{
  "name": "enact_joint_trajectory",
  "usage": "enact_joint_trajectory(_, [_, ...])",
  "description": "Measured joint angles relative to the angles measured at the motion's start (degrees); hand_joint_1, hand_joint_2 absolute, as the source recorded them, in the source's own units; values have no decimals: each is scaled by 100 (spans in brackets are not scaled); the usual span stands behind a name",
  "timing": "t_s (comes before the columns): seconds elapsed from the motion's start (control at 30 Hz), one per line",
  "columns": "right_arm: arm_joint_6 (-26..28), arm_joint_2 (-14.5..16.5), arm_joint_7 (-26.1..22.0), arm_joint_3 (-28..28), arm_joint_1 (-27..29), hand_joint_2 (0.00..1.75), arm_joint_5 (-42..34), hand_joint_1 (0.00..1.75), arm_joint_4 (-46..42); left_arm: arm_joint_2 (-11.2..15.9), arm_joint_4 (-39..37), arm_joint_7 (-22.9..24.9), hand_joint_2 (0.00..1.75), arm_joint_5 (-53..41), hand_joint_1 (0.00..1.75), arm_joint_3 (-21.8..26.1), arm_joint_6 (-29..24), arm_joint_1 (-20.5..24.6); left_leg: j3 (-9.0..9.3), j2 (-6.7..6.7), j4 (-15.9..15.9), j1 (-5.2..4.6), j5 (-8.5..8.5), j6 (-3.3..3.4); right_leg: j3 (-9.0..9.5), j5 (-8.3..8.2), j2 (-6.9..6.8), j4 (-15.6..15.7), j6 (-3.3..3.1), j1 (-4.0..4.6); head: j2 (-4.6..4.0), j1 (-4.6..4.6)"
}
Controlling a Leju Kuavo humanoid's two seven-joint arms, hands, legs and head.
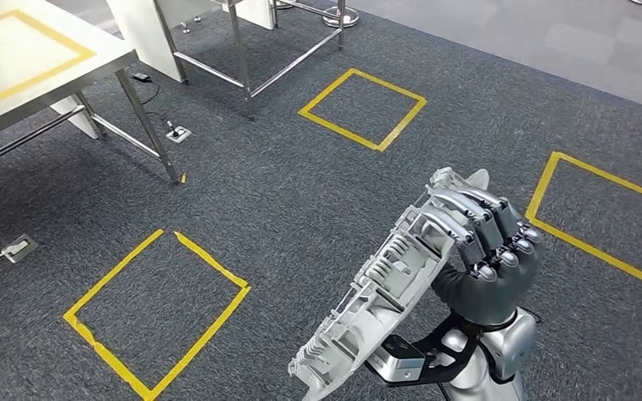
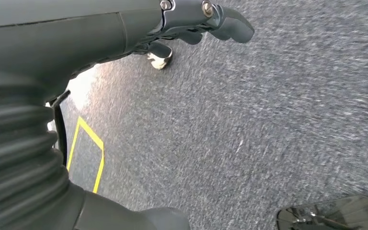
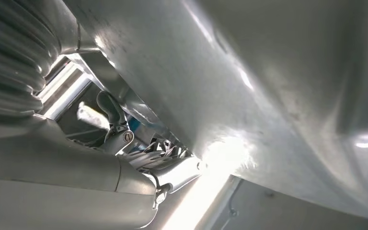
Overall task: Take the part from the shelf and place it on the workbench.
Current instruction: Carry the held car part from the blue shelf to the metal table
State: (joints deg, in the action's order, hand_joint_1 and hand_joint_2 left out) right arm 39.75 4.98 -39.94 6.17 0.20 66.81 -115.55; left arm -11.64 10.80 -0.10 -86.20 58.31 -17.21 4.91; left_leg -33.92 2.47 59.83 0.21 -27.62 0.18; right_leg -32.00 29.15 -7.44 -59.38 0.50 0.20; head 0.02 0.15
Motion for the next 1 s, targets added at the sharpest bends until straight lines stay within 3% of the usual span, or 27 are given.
enact_joint_trajectory(0.07, [2,-1,0,-20,-17,175,5,175,8,-2,1,1,175,0,0,0,-1,5,3,-137,-23,34,43,70,-114,226,316,-312,75,-37,0,13])
enact_joint_trajectory(0.13, [3,-6,3,-26,-15,175,7,175,16,-3,2,1,175,0,0,0,-2,19,-28,-284,-22,48,73,112,-453,605,650,-1052,121,-64,0,27])
enact_joint_trajectory(0.17, [2,-8,5,-26,-12,175,6,175,21,-3,2,-1,175,0,0,0,-3,21,-41,-367,-17,48,82,117,-631,732,701,-1409,130,-68,0,30])
enact_joint_trajectory(0.2, [2,-10,6,-26,-10,175,7,175,26,-2,2,0,175,0,0,0,-3,17,-50,-453,-10,47,88,115,-737,752,716,-1603,131,-70,0,29])
enact_joint_trajectory(0.23, [2,-11,5,-26,-10,175,7,175,28,-2,2,1,175,0,0,0,-3,12,-55,-543,-3,47,94,107,-734,654,726,-1570,125,-74,0,30])
enact_joint_trajectory(0.27, [2,-11,5,-26,-12,175,7,175,31,-2,1,1,175,0,0,0,-3,8,-56,-633,6,48,100,98,-613,460,756,-1298,113,-81,0,30])
enact_joint_trajectory(0.33, [2,-13,5,-27,-15,175,7,175,32,-8,1,1,175,0,0,0,-2,10,-63,-794,23,46,112,64,-233,87,952,-483,80,-95,0,29])
enact_joint_trajectory(0.4, [2,-13,3,-27,-17,175,7,175,32,-14,1,-1,175,0,0,0,-3,12,-97,-922,22,46,138,-4,-44,-36,1094,-42,49,-87,0,27])
enact_joint_trajectory(0.47, [3,-14,4,-29,-22,175,7,175,32,-15,1,-1,175,1,0,0,-3,0,-143,-1033,-13,57,181,-93,-45,-53,1023,4,-2,-68,0,26])
enact_joint_trajectory(0.5, [3,-14,4,-35,-31,175,7,175,32,-14,0,-3,175,2,0,1,-5,-9,-163,-1025,-10,63,183,-127,-42,-77,954,28,-42,-74,0,26])
enact_joint_trajectory(0.57, [3,-14,2,-51,-48,175,2,175,32,-13,-1,-29,175,9,0,2,-27,-12,-289,-777,211,40,22,-170,-37,-118,809,83,-133,-95,0,1])
enact_joint_trajectory(0.63, [2,-14,0,-60,-53,175,-6,175,33,-14,-1,-80,175,17,0,2,-64,5,-579,-432,865,26,-360,-186,-48,-128,647,98,-182,-87,0,-27])
enact_joint_trajectory(0.7, [1,-15,-1,-66,-69,175,8,175,48,-20,-2,-125,175,27,0,3,-97,14,-835,-310,1497,37,-615,-210,-60,-128,473,94,-189,-77,0,-29])
enact_joint_trajectory(0.73, [1,-15,-2,-71,-91,175,18,175,65,-22,-2,-145,175,31,0,3,-109,13,-831,-288,1556,44,-591,-220,-63,-127,391,91,-188,-77,0,-29])
enact_joint_trajectory(0.77, [1,-15,-2,-77,-122,175,23,175,87,-25,-2,-163,175,35,0,4,-117,12,-713,-260,1389,50,-473,-228,-62,-125,315,87,-184,-78,0,-30])
enact_joint_trajectory(0.83, [1,-15,-1,-86,-190,175,0,175,127,-32,-2,-190,175,46,0,6,-125,24,-271,-74,624,48,-166,-225,-59,-108,175,59,-150,-72,0,-31])
enact_joint_trajectory(0.87, [1,-16,-1,-92,-219,175,-18,175,139,-39,-2,-195,175,52,0,7,-129,33,-93,19,297,42,-71,-192,-60,-93,118,35,-119,-59,0,-29])
enact_joint_trajectory(0.93, [1,-19,-2,-115,-261,175,-35,175,157,-59,-2,-180,175,67,0,7,-153,40,23,86,35,21,-39,-104,-61,-81,19,9,-50,-23,0,-20])
enact_joint_trajectory(1.0, [1,-21,-2,-144,-319,175,-2,175,191,-69,-4,-174,175,103,0,9,-220,23,-7,-49,37,25,-8,-20,-52,-77,-33,9,17,-23,0,-14])
